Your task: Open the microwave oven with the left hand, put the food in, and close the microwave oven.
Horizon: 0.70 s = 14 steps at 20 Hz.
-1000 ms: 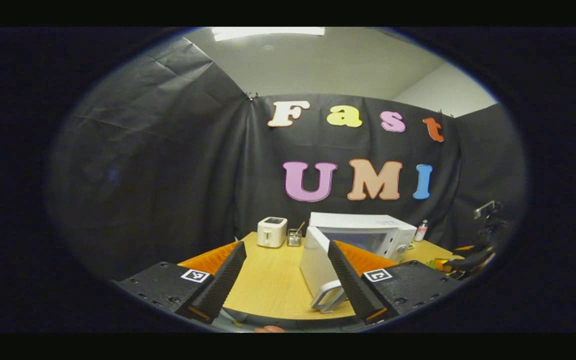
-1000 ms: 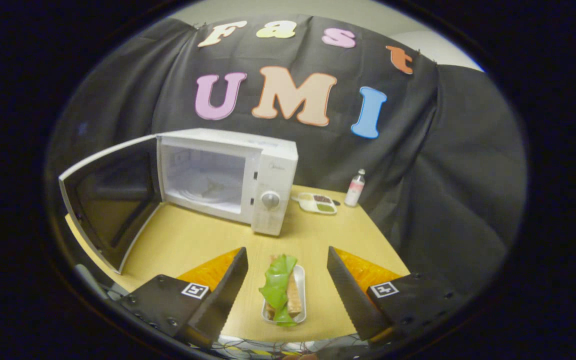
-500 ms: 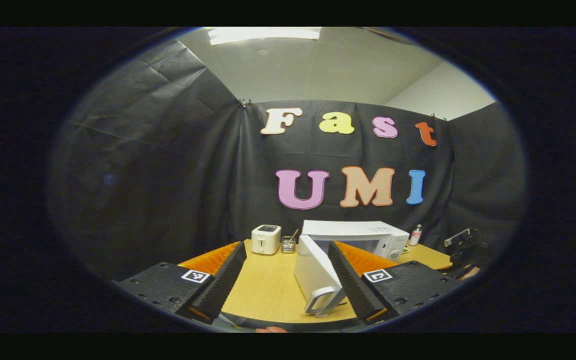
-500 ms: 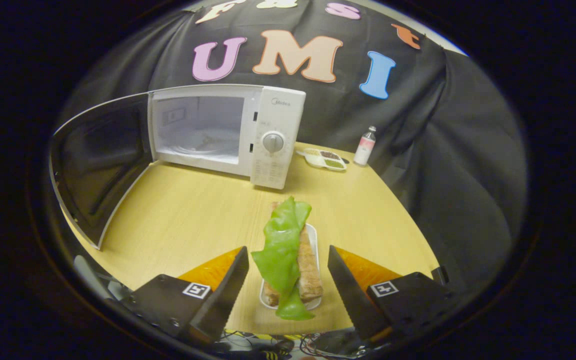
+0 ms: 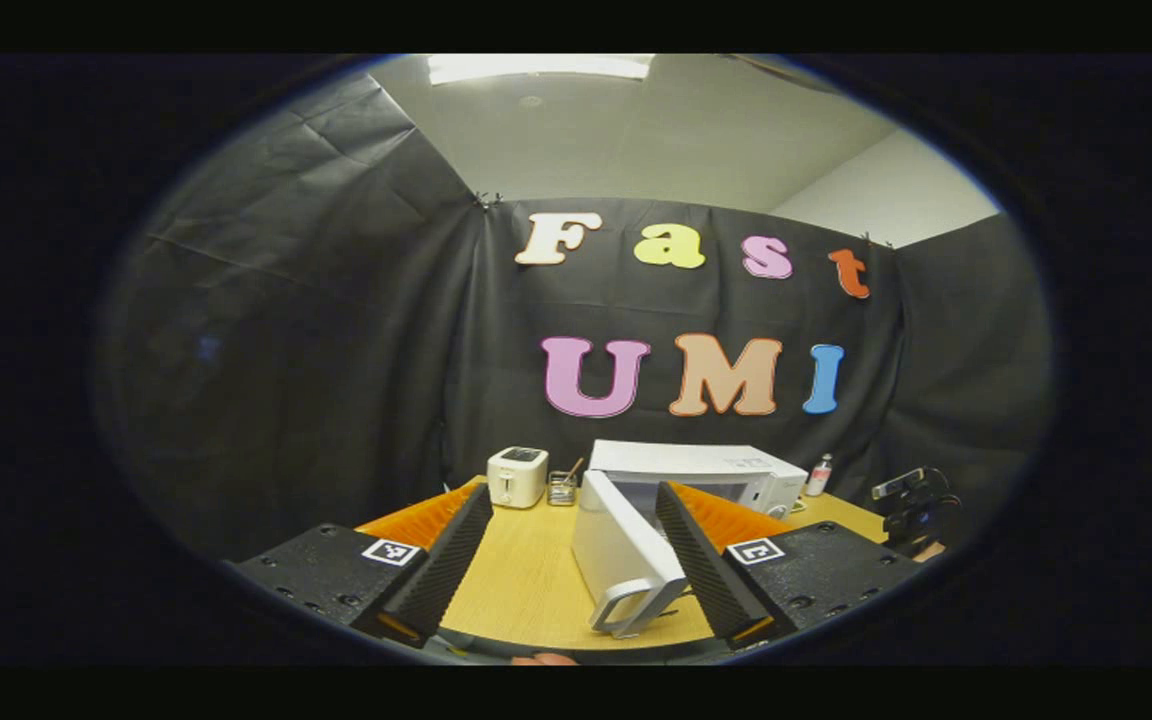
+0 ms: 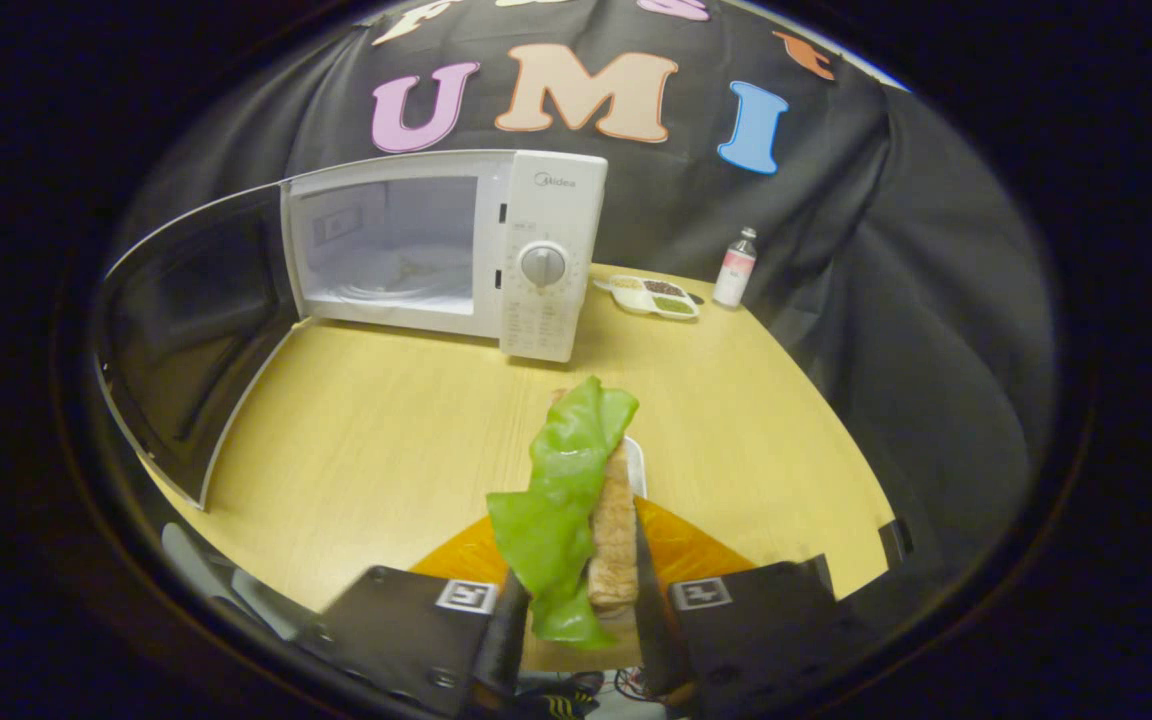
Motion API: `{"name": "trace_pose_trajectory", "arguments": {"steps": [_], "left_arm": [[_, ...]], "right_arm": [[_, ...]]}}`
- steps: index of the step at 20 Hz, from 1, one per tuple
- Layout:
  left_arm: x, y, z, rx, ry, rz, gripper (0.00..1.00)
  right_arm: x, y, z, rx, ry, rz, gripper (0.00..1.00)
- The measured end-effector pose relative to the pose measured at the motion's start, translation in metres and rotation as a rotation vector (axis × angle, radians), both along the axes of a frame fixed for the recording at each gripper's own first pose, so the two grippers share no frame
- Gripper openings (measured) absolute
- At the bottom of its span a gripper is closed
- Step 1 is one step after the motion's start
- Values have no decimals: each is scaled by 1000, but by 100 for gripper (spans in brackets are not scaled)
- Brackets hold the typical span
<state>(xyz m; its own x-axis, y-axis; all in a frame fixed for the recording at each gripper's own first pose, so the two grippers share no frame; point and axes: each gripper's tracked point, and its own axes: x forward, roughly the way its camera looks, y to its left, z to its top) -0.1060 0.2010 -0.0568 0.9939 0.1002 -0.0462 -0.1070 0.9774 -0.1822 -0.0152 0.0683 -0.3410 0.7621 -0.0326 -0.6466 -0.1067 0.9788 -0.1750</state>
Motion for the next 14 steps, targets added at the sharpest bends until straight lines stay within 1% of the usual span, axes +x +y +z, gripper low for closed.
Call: {"name": "trace_pose_trajectory", "arguments": {"steps": [1,2,3,4,5,6,7,8,9,10,11,14], "left_arm": [[1,1,-2,1,0,2,94],[2,1,-2,-2,-1,6,94],[3,2,-3,-11,1,8,94],[4,3,-4,-24,5,13,98],[5,3,-6,-33,9,18,98],[6,4,-5,-38,10,22,98],[7,3,-5,-41,11,22,94],[8,2,-6,-44,17,15,95],[7,3,-8,-45,24,16,95],[8,4,-8,-44,26,18,94],[8,3,-7,-44,27,14,93],[11,2,-8,-34,33,6,94]], "right_arm": [[-4,1,-1,1,4,2,40],[-3,0,0,-1,3,2,34],[-3,1,1,-2,0,0,41],[-2,-1,2,-13,-2,4,34],[-2,-2,3,-15,-5,5,27],[-2,-4,7,-19,-14,-5,34],[2,-13,11,-43,-28,-31,34],[3,-19,15,-63,-41,-54,27],[3,-15,20,-45,-47,-57,33],[7,-10,27,-21,-58,-57,28],[12,-8,33,-5,-75,-56,33],[27,14,53,73,-115,-46,33]]}}
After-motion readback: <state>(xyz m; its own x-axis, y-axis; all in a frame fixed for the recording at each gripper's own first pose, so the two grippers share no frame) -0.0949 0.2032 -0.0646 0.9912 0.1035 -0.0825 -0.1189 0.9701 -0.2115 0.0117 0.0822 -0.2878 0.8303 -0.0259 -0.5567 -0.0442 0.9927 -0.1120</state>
